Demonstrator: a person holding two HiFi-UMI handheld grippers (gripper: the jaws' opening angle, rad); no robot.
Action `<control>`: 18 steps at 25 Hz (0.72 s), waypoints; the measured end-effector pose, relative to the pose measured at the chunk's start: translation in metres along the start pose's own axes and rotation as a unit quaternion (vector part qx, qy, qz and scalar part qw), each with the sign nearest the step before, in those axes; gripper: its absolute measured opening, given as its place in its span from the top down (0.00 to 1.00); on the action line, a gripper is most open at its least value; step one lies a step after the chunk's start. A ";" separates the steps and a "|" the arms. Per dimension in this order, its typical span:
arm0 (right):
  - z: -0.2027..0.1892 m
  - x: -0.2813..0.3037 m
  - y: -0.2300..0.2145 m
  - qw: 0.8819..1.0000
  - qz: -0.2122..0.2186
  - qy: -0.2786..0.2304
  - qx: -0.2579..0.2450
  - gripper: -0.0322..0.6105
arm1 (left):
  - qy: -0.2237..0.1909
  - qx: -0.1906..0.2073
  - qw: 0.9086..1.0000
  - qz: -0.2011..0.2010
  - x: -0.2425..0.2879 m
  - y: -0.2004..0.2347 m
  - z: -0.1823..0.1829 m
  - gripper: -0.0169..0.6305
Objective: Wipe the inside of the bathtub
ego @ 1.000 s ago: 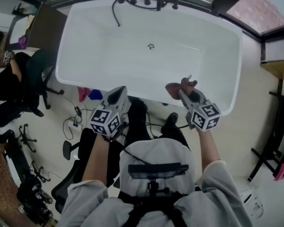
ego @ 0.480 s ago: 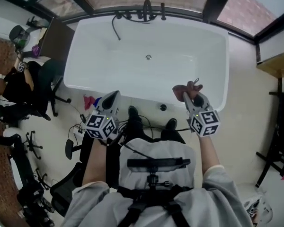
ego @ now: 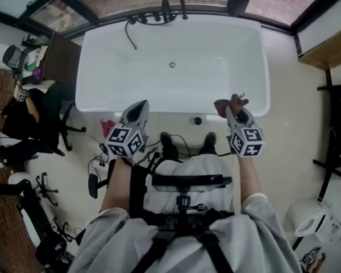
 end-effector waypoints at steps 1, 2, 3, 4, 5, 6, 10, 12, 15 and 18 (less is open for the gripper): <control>-0.001 -0.001 0.006 1.000 -0.003 0.002 0.000 0.82 | -0.001 0.000 1.000 -0.005 -0.002 0.003 -0.001 0.96; -0.003 -0.001 0.012 1.000 -0.006 0.003 0.001 0.82 | -0.002 0.001 1.000 -0.009 -0.005 0.006 -0.002 0.96; -0.004 0.000 0.018 1.000 -0.009 0.003 0.004 0.82 | -0.001 0.002 1.000 -0.012 -0.008 0.010 -0.003 0.96; -0.004 0.001 0.022 1.000 -0.012 0.003 0.005 0.82 | -0.001 0.003 1.000 -0.013 -0.011 0.013 -0.004 0.96; -0.005 0.001 0.026 1.000 -0.015 0.004 0.005 0.82 | -0.001 0.002 1.000 -0.013 -0.013 0.017 -0.006 0.96; -0.005 0.001 0.029 1.000 -0.018 0.005 0.003 0.82 | -0.001 0.000 1.000 -0.013 -0.015 0.019 -0.007 0.96; -0.002 0.003 0.039 1.000 -0.020 0.010 -0.006 0.82 | -0.002 -0.003 1.000 -0.012 -0.025 0.027 -0.014 0.96; -0.001 0.004 0.041 1.000 -0.019 0.011 -0.009 0.82 | 0.000 -0.006 1.000 -0.007 -0.028 0.031 -0.017 0.96; 0.001 0.005 0.041 1.000 -0.021 0.014 -0.014 0.82 | 0.001 -0.009 1.000 0.001 -0.030 0.033 -0.020 0.96; 0.003 0.006 0.038 0.999 -0.026 0.013 -0.015 0.82 | 0.002 -0.006 1.000 0.005 -0.031 0.034 -0.021 0.96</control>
Point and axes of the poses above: the fingertips, and each gripper's own axes: x forward along the fingers, y to its left, z out of its top, the point moved 6 cm from there along -x, backward along the fingers, and after that the axes turned 7 degrees about y, right-handed, at the moved point
